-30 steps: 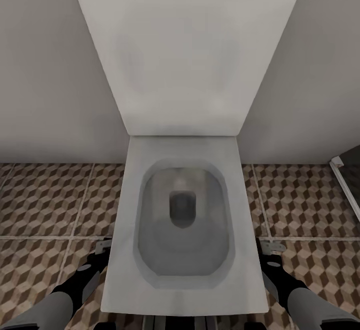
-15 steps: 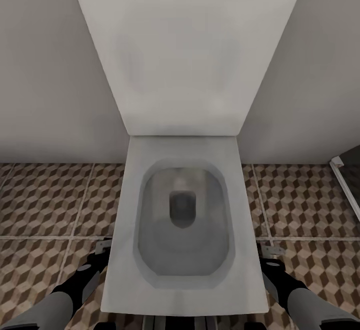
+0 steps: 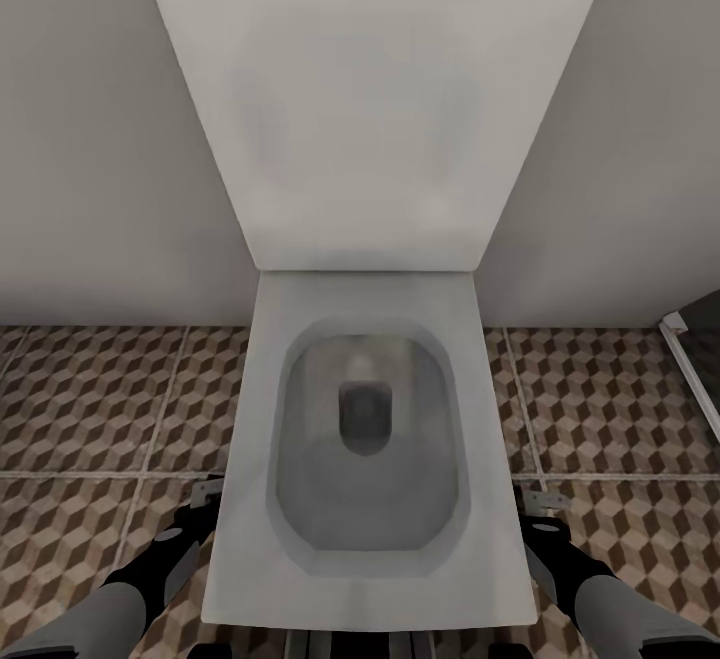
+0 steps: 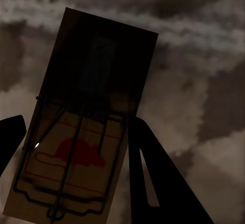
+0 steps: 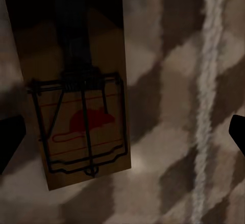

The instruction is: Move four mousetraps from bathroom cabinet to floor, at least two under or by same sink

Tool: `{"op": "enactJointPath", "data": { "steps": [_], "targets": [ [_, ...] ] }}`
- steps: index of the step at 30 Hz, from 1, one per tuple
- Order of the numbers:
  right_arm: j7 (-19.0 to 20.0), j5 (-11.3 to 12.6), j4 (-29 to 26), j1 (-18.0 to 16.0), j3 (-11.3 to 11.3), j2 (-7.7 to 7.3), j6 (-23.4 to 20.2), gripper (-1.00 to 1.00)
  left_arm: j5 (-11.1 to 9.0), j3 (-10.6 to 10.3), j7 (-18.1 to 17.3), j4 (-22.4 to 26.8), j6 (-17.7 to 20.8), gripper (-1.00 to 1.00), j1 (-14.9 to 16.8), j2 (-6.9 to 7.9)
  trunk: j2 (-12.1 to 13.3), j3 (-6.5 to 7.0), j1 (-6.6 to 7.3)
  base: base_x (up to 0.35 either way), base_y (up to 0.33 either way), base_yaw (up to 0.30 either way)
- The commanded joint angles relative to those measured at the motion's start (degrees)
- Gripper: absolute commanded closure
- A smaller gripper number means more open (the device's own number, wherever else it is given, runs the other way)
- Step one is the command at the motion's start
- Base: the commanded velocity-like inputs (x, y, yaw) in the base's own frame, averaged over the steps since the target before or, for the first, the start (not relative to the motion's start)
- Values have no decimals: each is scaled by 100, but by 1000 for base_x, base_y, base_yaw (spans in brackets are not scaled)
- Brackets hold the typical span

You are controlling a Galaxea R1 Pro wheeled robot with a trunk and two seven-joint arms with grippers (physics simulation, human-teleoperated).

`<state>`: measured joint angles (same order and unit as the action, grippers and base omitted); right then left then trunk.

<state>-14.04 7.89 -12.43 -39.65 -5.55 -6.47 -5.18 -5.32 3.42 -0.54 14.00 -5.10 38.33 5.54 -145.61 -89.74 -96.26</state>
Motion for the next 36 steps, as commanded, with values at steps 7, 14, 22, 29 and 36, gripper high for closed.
{"op": "enactJointPath", "data": {
  "steps": [7, 14, 22, 29, 36],
  "targets": [
    [-29, 55, -14, 1, -48, -4, -36, -100, -57, -17, 2, -20, -17, 100, -1, -1, -1, -3, 0, 0, 0, 0],
    [-29, 55, -14, 1, -46, -4, -36, -100, -57, -17, -3, -20, -17, 100, -1, -1, -1, -3, 0, 0, 0, 0],
    [-29, 54, -14, 1, -50, -4, -36, -100, -49, -24, -6, -20, -17, 100, -1, 11, -1, -3, 0, 0, 0, 0],
    [-29, 53, -14, 1, -51, -4, -36, -100, -41, -26, -7, -14, -24, 100, -1, 16, -1, -3, 0, 0, 0, 0],
    [-29, 52, -14, 1, -52, -4, -36, -100, -39, -30, -7, -15, -29, 100, -1, 17, -1, -3, 0, 0, 0, 0]
  ]
}}
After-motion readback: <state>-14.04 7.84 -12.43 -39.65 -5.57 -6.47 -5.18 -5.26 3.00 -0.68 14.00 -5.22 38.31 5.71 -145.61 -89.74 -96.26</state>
